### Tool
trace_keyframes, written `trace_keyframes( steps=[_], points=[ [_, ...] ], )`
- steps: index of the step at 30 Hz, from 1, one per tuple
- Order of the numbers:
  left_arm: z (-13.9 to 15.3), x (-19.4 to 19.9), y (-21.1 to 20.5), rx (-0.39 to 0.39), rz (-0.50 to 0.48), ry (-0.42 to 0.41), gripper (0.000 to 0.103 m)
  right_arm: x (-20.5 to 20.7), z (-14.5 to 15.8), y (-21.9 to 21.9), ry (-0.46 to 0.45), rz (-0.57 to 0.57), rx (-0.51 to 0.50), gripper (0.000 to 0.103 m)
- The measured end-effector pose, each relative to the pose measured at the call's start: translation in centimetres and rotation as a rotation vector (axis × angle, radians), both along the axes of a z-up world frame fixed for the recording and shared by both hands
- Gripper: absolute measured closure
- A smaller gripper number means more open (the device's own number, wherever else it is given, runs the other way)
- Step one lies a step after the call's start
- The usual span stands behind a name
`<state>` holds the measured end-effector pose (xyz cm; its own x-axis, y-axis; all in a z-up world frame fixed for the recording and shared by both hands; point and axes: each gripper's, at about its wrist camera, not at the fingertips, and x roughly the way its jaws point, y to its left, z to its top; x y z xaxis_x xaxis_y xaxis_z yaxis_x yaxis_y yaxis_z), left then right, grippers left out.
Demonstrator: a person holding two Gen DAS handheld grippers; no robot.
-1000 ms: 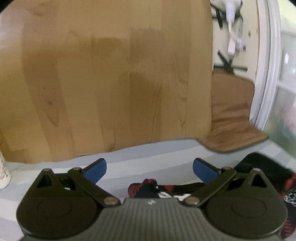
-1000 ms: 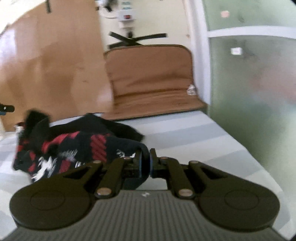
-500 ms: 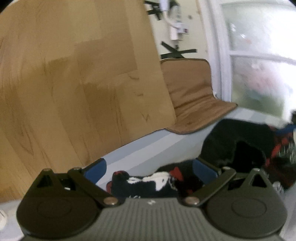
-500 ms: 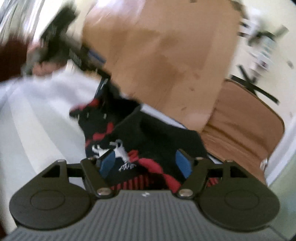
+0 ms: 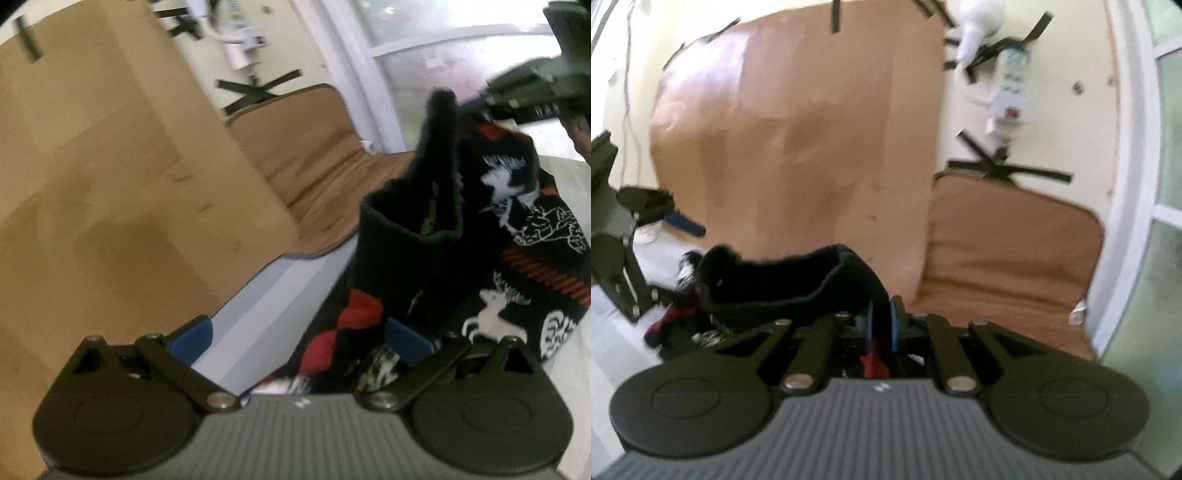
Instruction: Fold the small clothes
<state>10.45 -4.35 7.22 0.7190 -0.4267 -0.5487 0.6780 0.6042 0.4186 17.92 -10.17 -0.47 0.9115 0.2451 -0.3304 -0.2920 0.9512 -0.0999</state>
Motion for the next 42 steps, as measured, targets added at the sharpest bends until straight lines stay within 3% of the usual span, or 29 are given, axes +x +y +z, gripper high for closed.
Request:
trace_keyframes(
  steps=[5, 7, 8, 10, 11, 14, 15, 19, 25, 27, 28, 30, 32, 34, 37, 39, 42],
  points=[
    [-1.6, 1.0, -2.7, 0.042, -0.043, 0.036, 0.001, 2.4, 1.3, 1.7, -0.073, -0.038, -0.018, 0.091],
    [-2.4, 1.5, -3.1, 0.060, -0.021, 0.048, 0.020, 1.7, 1.8, 2.0, -0.120, -0.070, -0.020, 0.091],
    [-2.8, 1.6, -3.2, 0.074, 0.005, 0.052, 0.042, 0.8, 2.0, 2.6, -0.146, -0.090, -0.017, 0.092],
    [-3.1, 1.7, -2.9, 0.071, 0.057, 0.069, 0.065, -0.2, 3.0, 2.5, -0.203, -0.135, -0.013, 0.092],
    [-2.9, 1.5, -2.3, 0.042, 0.084, 0.074, 0.089, -0.5, 3.5, 2.7, -0.224, -0.149, -0.008, 0.092],
    [-0.4, 0.1, -0.1, -0.083, 0.173, -0.002, 0.091, -1.5, 5.7, 3.6, -0.284, -0.167, 0.010, 0.092],
    [0.6, -0.5, 0.6, -0.132, 0.198, -0.030, 0.091, -3.7, 6.6, 3.5, -0.315, -0.178, 0.009, 0.092],
    [6.7, -4.4, 4.2, -0.347, 0.258, -0.109, 0.091, -6.8, 10.3, 5.7, -0.441, -0.178, -0.028, 0.092],
    [16.6, -14.1, 8.1, -0.516, 0.381, -0.446, 0.091, -13.5, 17.2, 7.8, -0.627, -0.150, -0.018, 0.092],
    [19.9, -17.7, 9.5, -0.573, 0.419, -0.548, 0.091, -15.6, 19.3, 8.1, -0.681, -0.132, -0.030, 0.101],
    [21.3, -19.3, 10.1, -0.592, 0.441, -0.586, 0.091, -16.6, 20.2, 8.1, -0.732, -0.159, -0.043, 0.100],
    [24.1, -21.0, 10.9, -0.619, 0.473, -0.600, 0.091, -18.7, 22.6, 6.9, -0.819, -0.186, -0.015, 0.101],
    [25.8, -21.9, 12.0, -0.645, 0.483, -0.573, 0.091, -20.1, 25.3, 5.3, -0.817, -0.177, 0.081, 0.100],
    [26.0, -22.4, 11.8, -0.620, 0.491, -0.585, 0.091, -20.6, 26.6, 4.1, -0.777, -0.131, 0.117, 0.100],
    [25.2, -21.4, 11.6, -0.575, 0.524, -0.556, 0.091, -19.7, 24.7, 3.0, -0.626, 0.027, 0.109, 0.097],
    [24.1, -21.1, 11.8, -0.566, 0.569, -0.569, 0.091, -19.4, 20.4, 3.2, -0.533, 0.157, 0.110, 0.094],
    [24.0, -21.4, 12.6, -0.576, 0.614, -0.558, 0.091, -19.9, 11.7, 3.9, -0.370, 0.382, 0.082, 0.069]
  ],
)
